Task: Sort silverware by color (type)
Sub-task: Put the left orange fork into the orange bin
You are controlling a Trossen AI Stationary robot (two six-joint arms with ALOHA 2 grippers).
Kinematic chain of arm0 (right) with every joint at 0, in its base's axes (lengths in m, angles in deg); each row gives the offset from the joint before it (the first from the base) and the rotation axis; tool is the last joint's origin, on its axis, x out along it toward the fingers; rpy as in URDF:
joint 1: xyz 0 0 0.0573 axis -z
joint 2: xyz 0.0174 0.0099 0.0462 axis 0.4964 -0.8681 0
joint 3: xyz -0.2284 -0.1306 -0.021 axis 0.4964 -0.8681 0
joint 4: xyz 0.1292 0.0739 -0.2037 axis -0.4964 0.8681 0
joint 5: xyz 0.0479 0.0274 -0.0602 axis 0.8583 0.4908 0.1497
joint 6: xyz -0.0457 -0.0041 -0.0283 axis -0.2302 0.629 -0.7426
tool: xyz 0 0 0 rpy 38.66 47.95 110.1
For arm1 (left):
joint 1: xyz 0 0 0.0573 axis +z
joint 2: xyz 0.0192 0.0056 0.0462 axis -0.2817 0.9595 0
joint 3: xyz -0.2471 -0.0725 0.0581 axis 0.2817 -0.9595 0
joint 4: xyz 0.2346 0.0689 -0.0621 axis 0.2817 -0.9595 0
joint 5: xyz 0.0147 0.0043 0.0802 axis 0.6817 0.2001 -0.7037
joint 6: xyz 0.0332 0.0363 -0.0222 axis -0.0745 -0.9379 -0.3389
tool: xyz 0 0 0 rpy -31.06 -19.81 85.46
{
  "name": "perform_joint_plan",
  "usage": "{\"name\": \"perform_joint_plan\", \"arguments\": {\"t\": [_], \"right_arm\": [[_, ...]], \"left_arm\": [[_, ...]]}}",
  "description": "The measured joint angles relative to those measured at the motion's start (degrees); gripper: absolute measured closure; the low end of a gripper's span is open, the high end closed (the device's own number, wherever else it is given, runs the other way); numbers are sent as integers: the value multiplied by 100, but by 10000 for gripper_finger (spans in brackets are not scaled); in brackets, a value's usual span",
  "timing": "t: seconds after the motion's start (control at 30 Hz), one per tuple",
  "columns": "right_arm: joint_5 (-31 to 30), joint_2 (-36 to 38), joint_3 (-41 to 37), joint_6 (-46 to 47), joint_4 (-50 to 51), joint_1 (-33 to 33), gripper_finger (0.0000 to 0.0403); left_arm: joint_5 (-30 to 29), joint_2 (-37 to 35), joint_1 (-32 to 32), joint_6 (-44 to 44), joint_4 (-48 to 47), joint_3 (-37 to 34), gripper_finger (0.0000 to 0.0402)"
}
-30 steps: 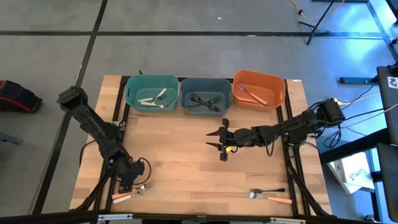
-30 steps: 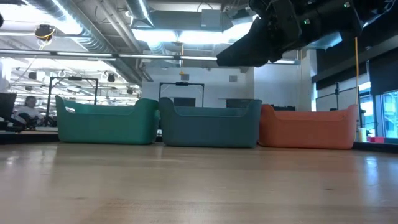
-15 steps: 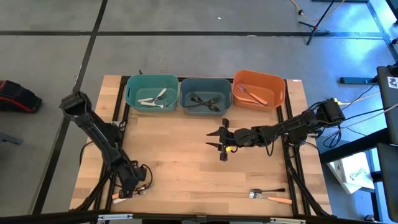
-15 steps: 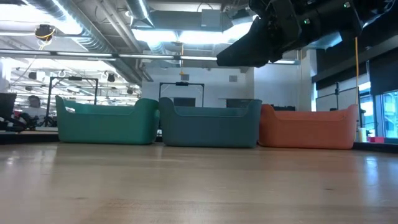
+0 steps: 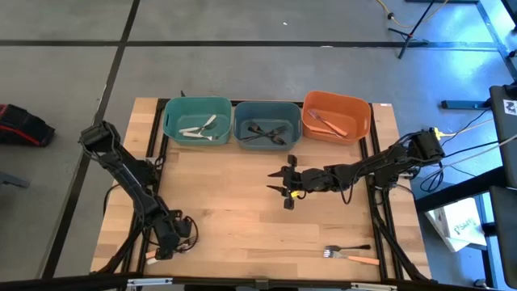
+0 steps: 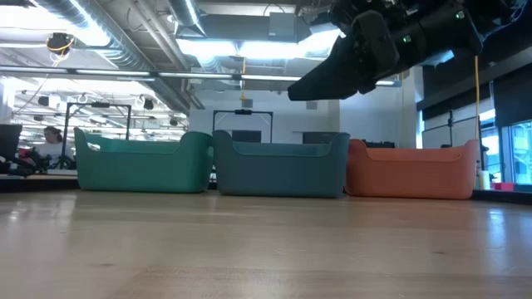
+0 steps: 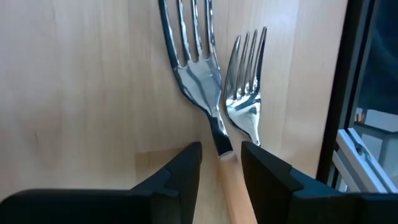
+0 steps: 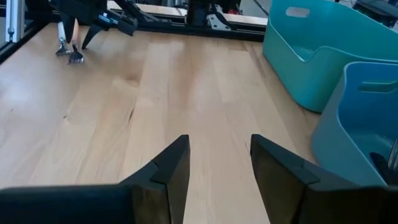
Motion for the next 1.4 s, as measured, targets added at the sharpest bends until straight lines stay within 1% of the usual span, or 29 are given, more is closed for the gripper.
{"name": "perform_joint_plan", "arguments": {"t": [0.17,0.33,0.5,0.6,0.7,0.87,1.07,1.17,1.3,1.4], "right_arm": [[1,0,0,0,3,0,246],[1,0,0,0,1,0,246],[3,0,0,0,-4,0,246],[3,-2,0,0,-1,0,246],[5,-4,-2,0,-1,0,246],[51,-27,-2,9,-6,0,246],[61,-84,-9,96,33,0,246],[146,-149,-9,179,10,0,246],[145,-151,-9,184,6,0,246],[145,-151,-9,187,7,0,246]], "left_arm": [[-16,1,36,-122,-138,5,292],[160,3,130,-166,-247,1,308],[150,-185,199,-196,-555,-21,321],[-58,-405,283,-266,-824,-41,326],[-392,-567,366,-291,-1192,-47,328],[-773,-611,460,-308,-1553,-37,329],[-1229,-611,520,-308,-1471,-50,328],[-1358,-611,596,-310,-1466,-52,316],[-1412,-598,618,-315,-1439,-68,296],[-1405,-602,616,-373,-1420,-123,294]]}}
